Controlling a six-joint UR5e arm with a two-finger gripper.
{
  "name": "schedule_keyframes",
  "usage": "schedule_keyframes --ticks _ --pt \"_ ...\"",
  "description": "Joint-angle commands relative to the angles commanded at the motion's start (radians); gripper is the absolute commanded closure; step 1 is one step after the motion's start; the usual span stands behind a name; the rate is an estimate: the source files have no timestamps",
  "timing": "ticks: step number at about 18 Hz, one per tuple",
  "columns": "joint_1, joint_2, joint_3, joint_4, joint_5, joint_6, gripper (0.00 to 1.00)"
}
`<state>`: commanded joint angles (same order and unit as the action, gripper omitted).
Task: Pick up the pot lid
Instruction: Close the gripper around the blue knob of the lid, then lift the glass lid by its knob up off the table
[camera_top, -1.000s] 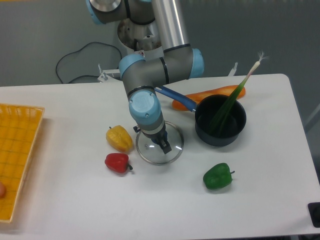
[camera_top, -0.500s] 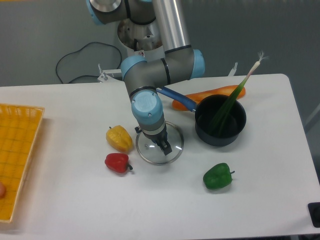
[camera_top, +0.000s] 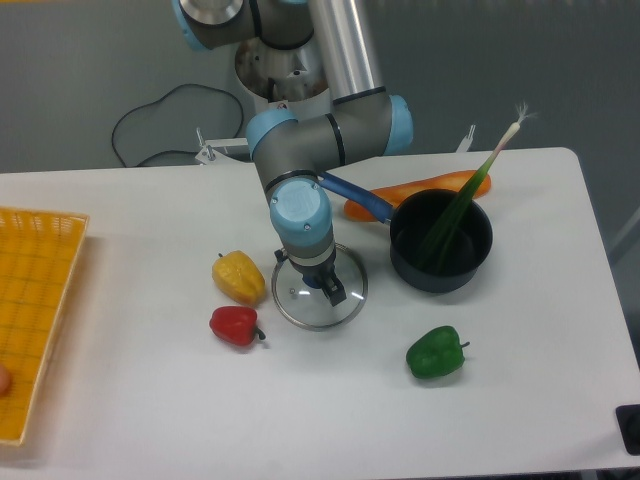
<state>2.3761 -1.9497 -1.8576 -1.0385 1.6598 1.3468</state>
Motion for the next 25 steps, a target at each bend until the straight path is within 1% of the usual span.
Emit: schedule_keyframes --ticks 4,5,9,12,13,15,16,19,22,25 --pt "0.005 0.002 0.005 0.000 -0.006 0.000 0.00" --pt "0.005 0.000 0.006 0.000 -0.008 0.000 0.03" --pt "0.006 0.000 0.011 -0.002 -0.011 -0.003 0.14" --pt "0.006 0.002 0.014 -0.002 -0.011 0.000 0.21" --pt "0.006 0.002 0.014 -0.002 -0.011 -0.002 0.27" --pt "0.006 0.002 0.014 -0.003 -0.009 -0.002 0.36" --pt "0.006 0.002 0.017 -0.003 -0.011 -0.002 0.38" --pt "0.006 0.003 0.028 -0.006 -0.009 -0.005 0.49" --pt "0.006 0.005 0.043 -0.020 -0.008 -0.006 0.50" --pt "0.008 0.006 0.090 -0.076 -0.008 -0.006 0.51"
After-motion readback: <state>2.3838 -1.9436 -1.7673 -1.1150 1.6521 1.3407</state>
